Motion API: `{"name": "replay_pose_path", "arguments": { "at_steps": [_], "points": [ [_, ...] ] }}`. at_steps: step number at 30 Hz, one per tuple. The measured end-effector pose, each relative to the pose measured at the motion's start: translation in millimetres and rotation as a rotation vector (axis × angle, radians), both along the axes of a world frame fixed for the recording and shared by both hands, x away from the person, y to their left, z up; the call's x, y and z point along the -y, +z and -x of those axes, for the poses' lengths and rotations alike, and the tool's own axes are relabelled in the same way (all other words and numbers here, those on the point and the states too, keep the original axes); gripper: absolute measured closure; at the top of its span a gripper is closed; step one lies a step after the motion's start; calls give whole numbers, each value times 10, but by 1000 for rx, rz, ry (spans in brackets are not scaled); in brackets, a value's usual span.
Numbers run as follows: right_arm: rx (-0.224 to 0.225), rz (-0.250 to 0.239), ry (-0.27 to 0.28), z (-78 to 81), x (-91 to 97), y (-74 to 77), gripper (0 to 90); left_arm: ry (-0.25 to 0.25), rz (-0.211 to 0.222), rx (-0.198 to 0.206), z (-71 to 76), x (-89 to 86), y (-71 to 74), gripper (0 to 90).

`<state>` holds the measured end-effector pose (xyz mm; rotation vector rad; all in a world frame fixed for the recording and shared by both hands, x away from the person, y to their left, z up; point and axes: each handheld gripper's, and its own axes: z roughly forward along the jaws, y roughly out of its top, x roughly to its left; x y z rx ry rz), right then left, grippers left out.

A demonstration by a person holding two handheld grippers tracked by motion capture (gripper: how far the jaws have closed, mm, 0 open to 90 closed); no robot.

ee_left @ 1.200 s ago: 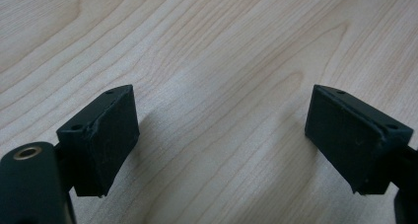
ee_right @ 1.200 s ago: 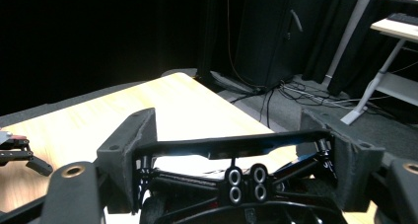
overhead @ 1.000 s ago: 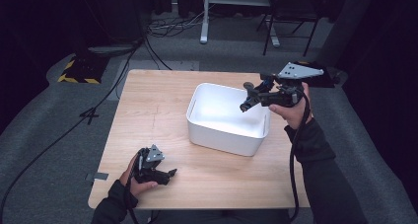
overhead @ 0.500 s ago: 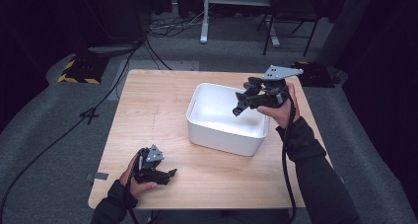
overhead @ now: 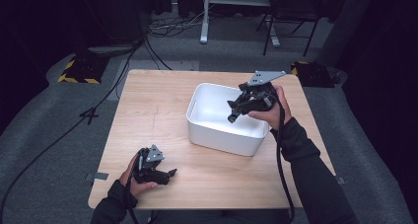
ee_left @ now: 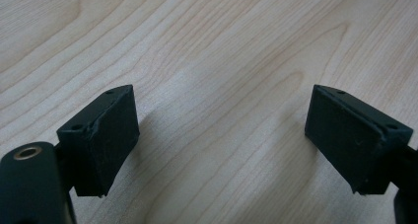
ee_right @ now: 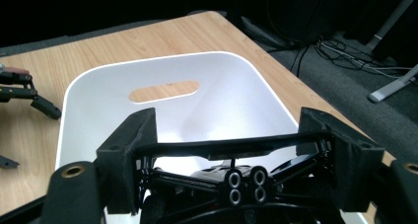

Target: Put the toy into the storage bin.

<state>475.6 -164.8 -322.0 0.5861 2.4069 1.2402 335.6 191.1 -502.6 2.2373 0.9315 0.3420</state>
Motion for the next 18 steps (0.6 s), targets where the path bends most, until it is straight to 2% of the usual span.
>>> {"name": "replay_pose_path", "arguments": {
  "at_steps": [18],
  "points": [
    [-55, 102, 28, -11, -7, -138, 246, 0, 0, 0, 0, 0, 0, 133]
  ]
}}
